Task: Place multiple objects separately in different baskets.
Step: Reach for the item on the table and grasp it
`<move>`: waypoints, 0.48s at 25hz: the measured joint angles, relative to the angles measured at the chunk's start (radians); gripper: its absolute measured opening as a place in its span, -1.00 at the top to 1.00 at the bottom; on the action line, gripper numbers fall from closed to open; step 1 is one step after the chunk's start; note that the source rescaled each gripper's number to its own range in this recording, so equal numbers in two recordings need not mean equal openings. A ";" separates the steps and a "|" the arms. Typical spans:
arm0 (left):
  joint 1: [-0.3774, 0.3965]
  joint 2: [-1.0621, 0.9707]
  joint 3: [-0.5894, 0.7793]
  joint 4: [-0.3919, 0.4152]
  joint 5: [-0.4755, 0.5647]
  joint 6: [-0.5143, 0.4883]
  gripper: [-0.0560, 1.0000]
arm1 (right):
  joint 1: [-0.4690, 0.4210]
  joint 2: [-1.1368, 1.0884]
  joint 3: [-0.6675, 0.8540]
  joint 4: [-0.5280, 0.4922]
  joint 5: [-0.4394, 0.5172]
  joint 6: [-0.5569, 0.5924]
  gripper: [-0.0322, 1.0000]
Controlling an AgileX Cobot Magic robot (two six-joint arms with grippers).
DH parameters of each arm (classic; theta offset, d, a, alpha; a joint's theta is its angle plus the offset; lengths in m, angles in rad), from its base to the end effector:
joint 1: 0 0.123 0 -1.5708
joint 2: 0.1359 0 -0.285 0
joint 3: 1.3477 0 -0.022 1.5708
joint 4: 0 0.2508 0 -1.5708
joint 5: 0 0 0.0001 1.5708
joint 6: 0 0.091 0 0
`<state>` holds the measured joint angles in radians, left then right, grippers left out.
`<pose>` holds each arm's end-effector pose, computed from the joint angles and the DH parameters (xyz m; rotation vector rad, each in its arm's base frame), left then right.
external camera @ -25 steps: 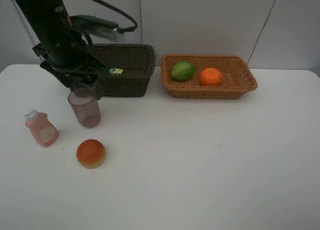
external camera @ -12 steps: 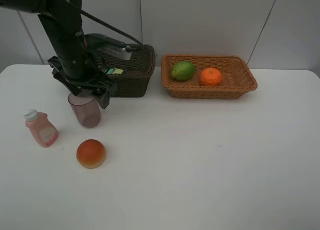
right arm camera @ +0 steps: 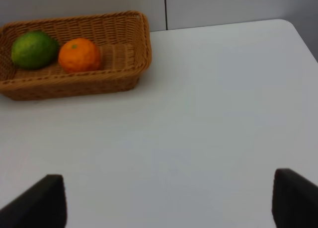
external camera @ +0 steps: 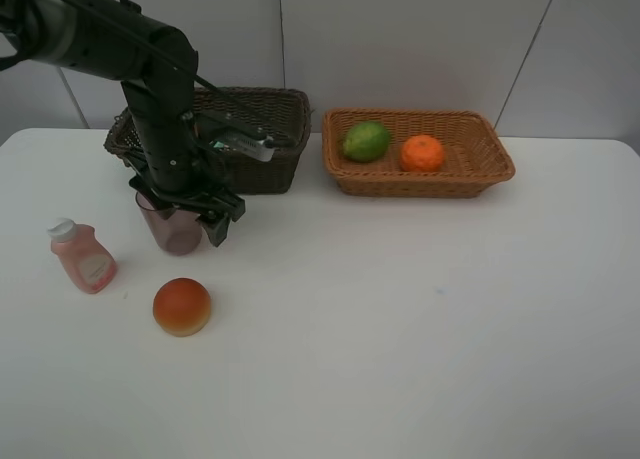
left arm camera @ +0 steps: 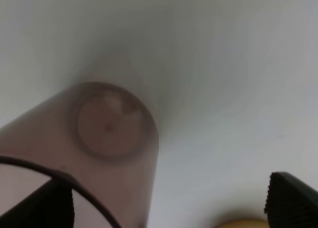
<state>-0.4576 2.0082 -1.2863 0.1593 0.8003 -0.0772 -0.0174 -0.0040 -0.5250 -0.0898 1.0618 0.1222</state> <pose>0.3475 -0.1596 0.1419 0.7129 2.8898 0.1216 -0.0088 -0.0070 0.2843 0.1461 2.0081 -0.0402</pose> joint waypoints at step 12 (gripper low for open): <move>0.000 0.000 0.000 0.000 -0.037 -0.001 -0.62 | 0.000 0.000 0.000 0.000 0.000 0.000 -0.36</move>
<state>-0.4576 2.0082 -1.2863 0.1593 0.7630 -0.0782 -0.0174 -0.0040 -0.5250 -0.0898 1.0618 0.1222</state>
